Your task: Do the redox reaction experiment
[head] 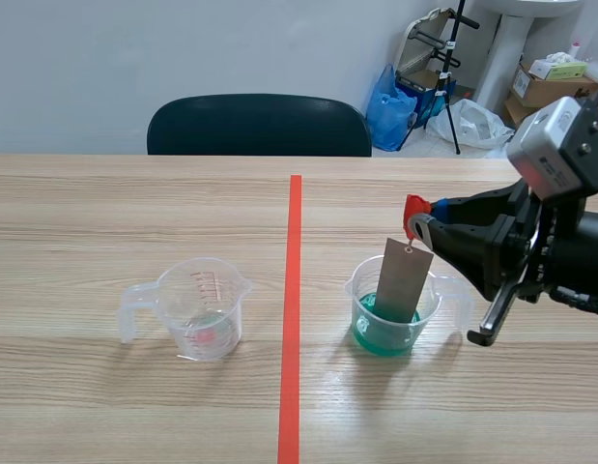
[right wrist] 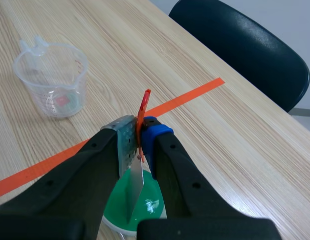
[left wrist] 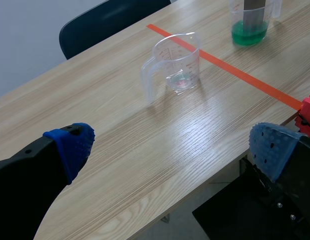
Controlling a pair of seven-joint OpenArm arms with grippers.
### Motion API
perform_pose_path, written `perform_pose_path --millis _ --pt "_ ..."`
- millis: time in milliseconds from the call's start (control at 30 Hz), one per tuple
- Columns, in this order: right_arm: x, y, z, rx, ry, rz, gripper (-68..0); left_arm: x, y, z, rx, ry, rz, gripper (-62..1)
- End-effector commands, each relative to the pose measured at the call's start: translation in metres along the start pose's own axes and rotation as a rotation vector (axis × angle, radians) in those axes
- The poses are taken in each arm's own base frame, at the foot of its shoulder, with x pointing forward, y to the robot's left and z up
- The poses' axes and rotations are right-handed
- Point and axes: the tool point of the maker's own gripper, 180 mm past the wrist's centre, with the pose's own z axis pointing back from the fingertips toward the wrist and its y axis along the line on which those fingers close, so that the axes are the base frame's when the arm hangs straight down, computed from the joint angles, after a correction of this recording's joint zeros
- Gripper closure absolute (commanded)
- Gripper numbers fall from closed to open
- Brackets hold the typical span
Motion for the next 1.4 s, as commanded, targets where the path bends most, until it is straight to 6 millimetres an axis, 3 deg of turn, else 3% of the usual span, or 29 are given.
perform_pose_path --millis 0,1367 --pt "0.0103 -0.0072 -0.0007 -0.007 -0.032 0.016 -0.6 0.0023 0.0032 0.0001 0.014 -0.009 0.0 -62.3" --pt "0.004 -0.0066 -0.0004 -0.003 -0.004 0.037 -0.6 0.0013 0.0032 0.0001 0.014 -0.003 0.0 -62.3"
